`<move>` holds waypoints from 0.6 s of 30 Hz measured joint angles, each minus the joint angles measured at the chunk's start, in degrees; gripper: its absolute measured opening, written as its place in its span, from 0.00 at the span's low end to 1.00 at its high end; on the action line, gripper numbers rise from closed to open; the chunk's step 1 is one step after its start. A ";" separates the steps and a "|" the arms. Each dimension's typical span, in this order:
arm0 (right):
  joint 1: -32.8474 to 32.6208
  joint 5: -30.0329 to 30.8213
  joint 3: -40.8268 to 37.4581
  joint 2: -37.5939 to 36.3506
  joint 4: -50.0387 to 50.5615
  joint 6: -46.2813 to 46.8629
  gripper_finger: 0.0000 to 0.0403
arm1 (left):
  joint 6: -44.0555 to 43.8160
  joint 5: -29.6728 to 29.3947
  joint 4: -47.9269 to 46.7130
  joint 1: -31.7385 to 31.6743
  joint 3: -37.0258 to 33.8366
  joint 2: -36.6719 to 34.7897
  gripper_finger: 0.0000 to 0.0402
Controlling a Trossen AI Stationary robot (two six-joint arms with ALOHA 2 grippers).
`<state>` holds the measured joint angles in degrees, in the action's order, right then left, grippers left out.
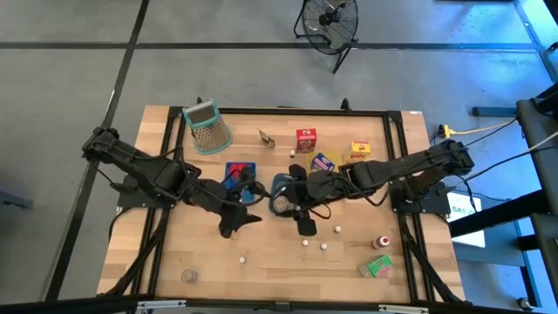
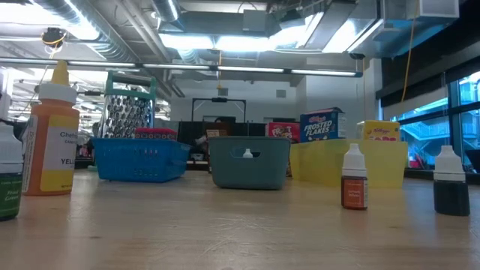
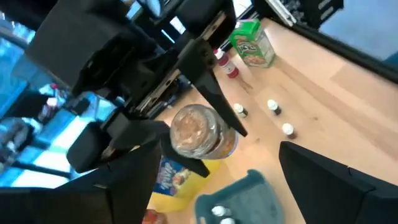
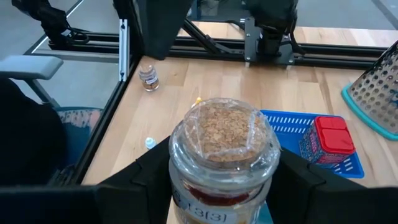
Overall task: Pick & Place Kitchen Items
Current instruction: Put the right brown seasoning bottle into the blue bin
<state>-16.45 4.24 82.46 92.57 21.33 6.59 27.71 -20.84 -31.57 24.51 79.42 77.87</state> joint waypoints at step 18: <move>0.09 -1.91 -0.04 1.27 -2.25 -0.16 0.49 | 6.49 3.08 4.30 -3.37 -0.94 2.75 0.79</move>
<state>-16.36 2.33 82.41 93.84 19.08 6.43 34.20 -17.77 -27.27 21.14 78.48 80.62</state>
